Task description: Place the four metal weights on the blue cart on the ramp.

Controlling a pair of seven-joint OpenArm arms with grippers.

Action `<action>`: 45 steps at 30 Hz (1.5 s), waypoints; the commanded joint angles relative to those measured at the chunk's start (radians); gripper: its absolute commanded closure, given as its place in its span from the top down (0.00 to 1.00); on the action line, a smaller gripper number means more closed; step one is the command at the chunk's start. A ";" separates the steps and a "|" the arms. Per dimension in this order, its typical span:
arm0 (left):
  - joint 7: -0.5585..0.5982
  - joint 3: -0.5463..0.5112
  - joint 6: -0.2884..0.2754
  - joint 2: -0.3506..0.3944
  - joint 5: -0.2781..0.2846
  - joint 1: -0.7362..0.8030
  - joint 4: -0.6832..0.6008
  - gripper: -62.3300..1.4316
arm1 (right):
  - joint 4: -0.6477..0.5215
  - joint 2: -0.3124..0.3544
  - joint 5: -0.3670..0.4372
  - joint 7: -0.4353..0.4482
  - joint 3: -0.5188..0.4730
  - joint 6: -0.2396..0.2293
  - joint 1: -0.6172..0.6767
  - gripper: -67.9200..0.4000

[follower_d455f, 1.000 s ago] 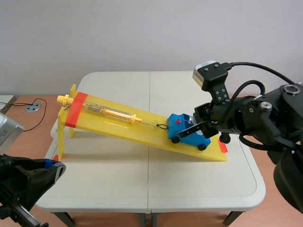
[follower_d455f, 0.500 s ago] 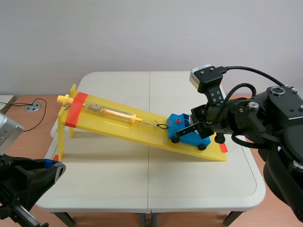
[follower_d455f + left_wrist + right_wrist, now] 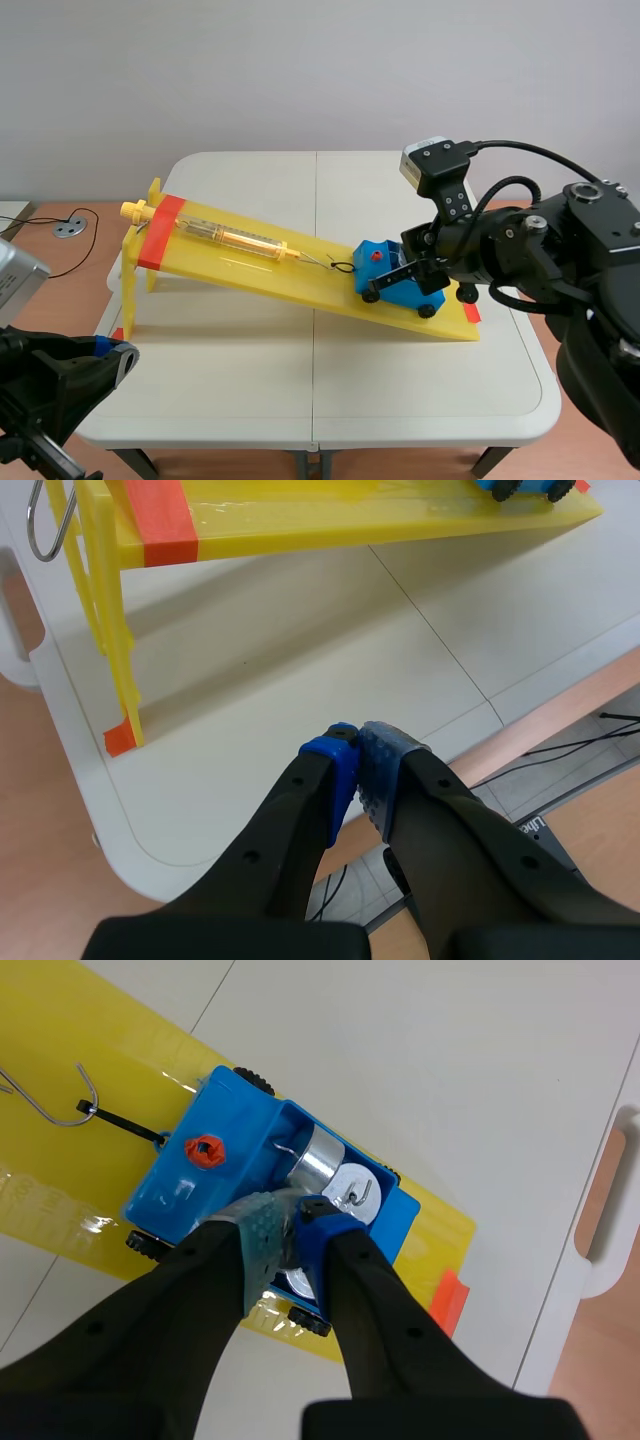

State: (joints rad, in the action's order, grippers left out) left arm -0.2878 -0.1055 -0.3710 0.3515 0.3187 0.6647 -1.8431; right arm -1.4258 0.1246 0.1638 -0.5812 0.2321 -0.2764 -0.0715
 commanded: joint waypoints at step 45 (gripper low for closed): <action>0.062 0.265 0.057 -0.266 -0.343 -0.433 -0.021 0.06 | -0.595 0.335 0.390 0.026 -0.515 -0.352 0.901 0.02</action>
State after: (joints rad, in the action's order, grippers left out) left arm -0.3599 0.1707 -0.3569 0.1108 -0.0399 0.2733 -1.8309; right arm -1.9274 0.4103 0.4988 -0.6338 -0.2646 -0.5884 0.8284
